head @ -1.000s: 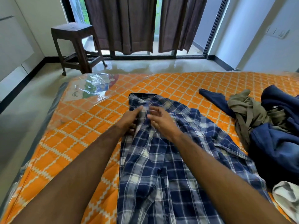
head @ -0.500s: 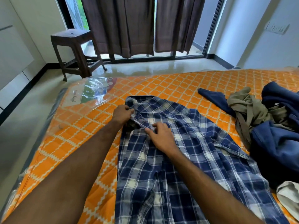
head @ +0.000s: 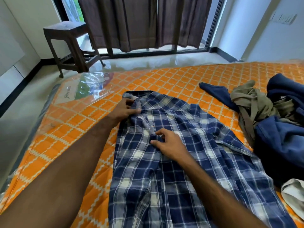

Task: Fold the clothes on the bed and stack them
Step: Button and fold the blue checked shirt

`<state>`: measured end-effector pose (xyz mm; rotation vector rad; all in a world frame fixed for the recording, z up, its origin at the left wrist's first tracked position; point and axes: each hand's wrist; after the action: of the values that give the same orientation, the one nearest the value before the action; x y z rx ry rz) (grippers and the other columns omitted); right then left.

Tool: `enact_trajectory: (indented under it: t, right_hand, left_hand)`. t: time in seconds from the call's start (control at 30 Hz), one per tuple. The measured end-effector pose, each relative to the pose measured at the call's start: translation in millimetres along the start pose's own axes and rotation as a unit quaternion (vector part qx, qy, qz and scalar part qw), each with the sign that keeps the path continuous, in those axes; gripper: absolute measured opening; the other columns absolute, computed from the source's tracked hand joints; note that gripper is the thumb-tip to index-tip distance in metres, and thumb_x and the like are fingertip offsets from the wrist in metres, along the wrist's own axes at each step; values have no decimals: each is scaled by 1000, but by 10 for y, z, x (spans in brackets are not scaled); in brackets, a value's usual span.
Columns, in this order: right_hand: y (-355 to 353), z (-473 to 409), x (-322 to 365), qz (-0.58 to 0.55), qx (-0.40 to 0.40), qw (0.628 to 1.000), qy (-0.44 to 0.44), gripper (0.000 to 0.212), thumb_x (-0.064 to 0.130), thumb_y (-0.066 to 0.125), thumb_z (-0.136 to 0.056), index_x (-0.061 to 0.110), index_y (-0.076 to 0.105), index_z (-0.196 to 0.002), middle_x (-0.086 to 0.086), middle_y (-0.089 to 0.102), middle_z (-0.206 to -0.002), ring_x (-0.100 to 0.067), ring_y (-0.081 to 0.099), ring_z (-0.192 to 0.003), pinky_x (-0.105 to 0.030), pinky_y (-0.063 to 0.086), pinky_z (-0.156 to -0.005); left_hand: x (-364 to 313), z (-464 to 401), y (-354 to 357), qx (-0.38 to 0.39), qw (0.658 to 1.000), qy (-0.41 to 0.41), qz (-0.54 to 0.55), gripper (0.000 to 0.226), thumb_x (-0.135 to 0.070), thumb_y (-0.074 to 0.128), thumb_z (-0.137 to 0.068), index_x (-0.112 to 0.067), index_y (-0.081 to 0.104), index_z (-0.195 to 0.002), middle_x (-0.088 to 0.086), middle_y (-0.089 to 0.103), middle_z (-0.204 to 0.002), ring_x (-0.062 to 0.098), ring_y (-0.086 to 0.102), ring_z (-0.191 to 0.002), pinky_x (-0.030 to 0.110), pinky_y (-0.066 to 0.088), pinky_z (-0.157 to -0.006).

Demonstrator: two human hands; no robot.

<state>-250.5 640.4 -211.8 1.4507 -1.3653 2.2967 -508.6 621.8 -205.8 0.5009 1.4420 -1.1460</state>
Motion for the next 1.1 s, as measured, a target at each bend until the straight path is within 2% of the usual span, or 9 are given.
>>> enact_trajectory:
  t: [0.1, 0.23, 0.5, 0.63, 0.73, 0.8, 0.93, 1.03, 1.1]
  right_hand:
    - [-2, 40, -124, -28, -51, 998, 31, 21, 38, 70, -92, 28, 61, -108, 7, 68, -105, -8, 67, -82, -41, 60, -80]
    - [-1, 139, -197, -32, -58, 997, 35, 22, 42, 72, -90, 29, 58, -102, 10, 67, -105, -4, 66, -84, -41, 60, -81]
    - [82, 302, -132, 18, -36, 999, 31, 59, 69, 64, -83, 27, 45, -121, 13, 58, -115, -13, 63, -96, -40, 55, -86]
    - [-43, 528, -25, -83, -25, 994, 69, 61, 50, 68, -91, 18, 41, -135, 4, 57, -122, -19, 61, -107, -37, 53, -89]
    - [-73, 901, 73, -112, -45, 991, 61, 40, 30, 70, -94, 14, 43, -120, 1, 55, -106, -13, 58, -93, -19, 46, -71]
    - [-31, 1250, 109, -45, -56, 997, 41, 23, 29, 69, -94, 17, 50, -101, 0, 54, -101, -13, 55, -88, -23, 46, -72]
    - [61, 1885, 258, 10, 72, 996, 59, 41, 53, 59, -96, 12, 62, -95, -8, 69, -88, -20, 64, -77, -45, 56, -79]
    - [83, 2306, 426, 93, 142, 983, 64, 52, 64, 56, -93, 14, 59, -105, -6, 69, -98, -23, 67, -89, -43, 57, -83]
    - [105, 2453, 497, 129, 193, 970, 70, 45, 60, 59, -93, 17, 57, -102, -5, 66, -103, -24, 65, -93, -37, 53, -79]
  left_hand:
    - [-9, 35, 28, -87, 985, 39, -145, 50, -22, 82, -82, -6, 55, -121, 4, 57, -104, 21, 54, -92, 33, 42, -78]
    - [-8, -40, 179, -156, 974, 52, -158, 42, -19, 82, -82, -1, 60, -113, 12, 63, -106, 21, 54, -92, 31, 41, -76]
    - [-60, 348, 198, -58, 996, -21, -69, 71, -35, 84, -79, -10, 42, -131, 8, 58, -124, 25, 61, -108, 43, 54, -90]
    - [-1, 1076, 246, -70, 992, -30, -97, 68, -36, 78, -85, -16, 33, -133, 8, 60, -111, 22, 64, -90, 37, 52, -73]
    - [93, 1704, 246, -96, 968, -70, -223, 70, -53, 75, -81, -21, 41, -133, 5, 60, -115, 28, 59, -104, 48, 48, -89]
    - [84, 2188, 286, -107, 948, -67, -290, 67, -49, 76, -82, -16, 47, -132, 8, 49, -127, 30, 50, -116, 48, 45, -94]
    - [60, 3016, 428, -48, 988, -94, -113, 59, -32, 75, -89, -6, 41, -130, 7, 50, -122, 24, 59, -103, 23, 49, -73]
    - [31, 3516, 474, -16, 988, -149, -20, 57, -36, 72, -91, -12, 37, -129, 7, 59, -119, 25, 65, -100, 34, 54, -75]
    - [-16, 3704, 522, -3, 985, -173, 18, 49, -37, 70, -93, -11, 42, -123, 10, 63, -107, 24, 66, -81, 30, 53, -58]
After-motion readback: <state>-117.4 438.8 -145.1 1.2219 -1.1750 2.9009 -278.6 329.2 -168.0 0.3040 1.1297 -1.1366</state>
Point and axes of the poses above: each hand's wrist, its own z-axis away from the middle knuckle, its own y-axis out of the palm, x = y × z
